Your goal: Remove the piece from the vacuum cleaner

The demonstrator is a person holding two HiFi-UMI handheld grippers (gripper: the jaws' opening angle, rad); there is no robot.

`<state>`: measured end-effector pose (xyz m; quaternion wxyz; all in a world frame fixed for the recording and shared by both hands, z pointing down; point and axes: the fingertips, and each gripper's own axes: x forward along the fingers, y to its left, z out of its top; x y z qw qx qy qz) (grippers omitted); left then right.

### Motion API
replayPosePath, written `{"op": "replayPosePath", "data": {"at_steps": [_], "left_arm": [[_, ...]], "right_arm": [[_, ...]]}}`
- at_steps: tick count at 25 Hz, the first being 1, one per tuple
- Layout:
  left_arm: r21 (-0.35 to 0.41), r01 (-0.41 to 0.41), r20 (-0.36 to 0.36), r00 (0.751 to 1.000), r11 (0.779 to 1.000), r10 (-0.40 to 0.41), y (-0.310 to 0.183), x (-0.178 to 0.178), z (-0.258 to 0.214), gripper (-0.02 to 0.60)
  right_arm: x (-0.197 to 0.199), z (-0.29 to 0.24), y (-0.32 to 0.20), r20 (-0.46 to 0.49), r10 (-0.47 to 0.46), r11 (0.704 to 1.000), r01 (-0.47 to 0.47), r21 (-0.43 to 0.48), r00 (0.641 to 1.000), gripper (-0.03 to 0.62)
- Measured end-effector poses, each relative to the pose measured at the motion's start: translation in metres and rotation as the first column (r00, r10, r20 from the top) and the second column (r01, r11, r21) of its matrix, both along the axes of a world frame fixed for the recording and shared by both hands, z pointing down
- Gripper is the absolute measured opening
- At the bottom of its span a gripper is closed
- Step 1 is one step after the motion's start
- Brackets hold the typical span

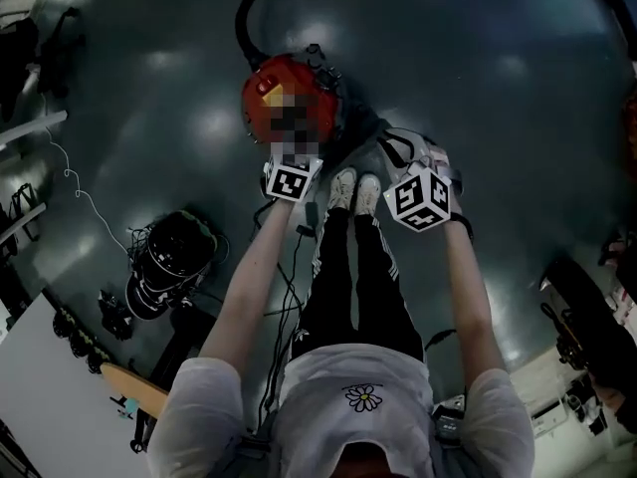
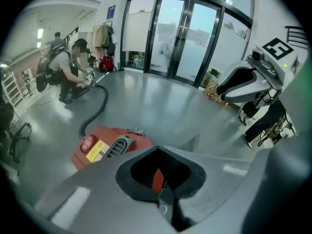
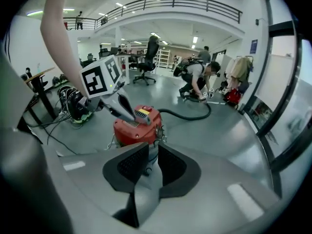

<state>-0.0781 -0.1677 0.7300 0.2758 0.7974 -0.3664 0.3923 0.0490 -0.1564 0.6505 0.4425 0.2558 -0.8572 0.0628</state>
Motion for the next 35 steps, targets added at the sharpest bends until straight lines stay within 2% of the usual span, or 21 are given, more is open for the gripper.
{"op": "replayPosePath", "data": {"at_steps": [3,8,14,17,19,21,23,25,27,31,35], "left_arm": [[-0.049,-0.01,0.049,0.999,0.999,0.013,0.001,-0.003,0.036,0.002],[-0.115,-0.033,0.061,0.997,0.993,0.041,0.007,0.0,0.063,0.002],[-0.112,-0.052,0.044,0.997,0.992,0.058,0.006,0.002,0.062,0.002],[-0.124,-0.066,0.053,0.996,0.99,0.073,0.007,0.0,0.062,0.002],[-0.143,-0.057,0.041,0.997,0.988,0.064,0.007,0.0,0.064,0.002],[-0.161,-0.057,0.029,0.998,0.985,0.062,0.006,0.001,0.063,0.002],[-0.164,-0.072,0.031,0.996,0.984,0.078,0.006,0.001,0.063,0.002],[-0.161,-0.078,0.036,0.996,0.984,0.085,0.006,0.001,0.064,0.002],[-0.163,-0.068,0.03,0.997,0.984,0.074,0.005,0.001,0.065,0.002],[-0.175,-0.065,0.017,0.997,0.982,0.069,0.005,-0.001,0.066,0.002],[-0.174,-0.075,0.017,0.997,0.982,0.079,0.006,0.0,0.067,0.002]], "right_arm": [[-0.004,0.057,0.017,-0.067,-0.1,0.991,0.094,-0.092,0.993,0.106],[0.0,0.122,0.047,-0.188,-0.256,0.956,0.22,-0.193,0.948,0.134],[0.003,0.155,0.051,-0.257,-0.323,0.933,0.261,-0.247,0.911,0.165],[0.002,0.176,0.059,-0.285,-0.37,0.907,0.277,-0.318,0.884,0.197],[0.003,0.188,0.062,-0.314,-0.402,0.895,0.296,-0.334,0.86,0.201],[0.004,0.195,0.059,-0.348,-0.403,0.898,0.292,-0.329,0.847,0.194],[0.006,0.203,0.056,-0.385,-0.389,0.906,0.272,-0.324,0.837,0.165],[0.007,0.21,0.057,-0.431,-0.392,0.909,0.27,-0.317,0.813,0.108],[0.008,0.213,0.06,-0.463,-0.397,0.91,0.275,-0.31,0.792,0.085],[0.009,0.213,0.071,-0.484,-0.359,0.926,0.239,-0.292,0.798,0.053],[0.019,0.212,0.099,-0.483,-0.326,0.927,0.175,-0.33,0.813,0.051]]}}
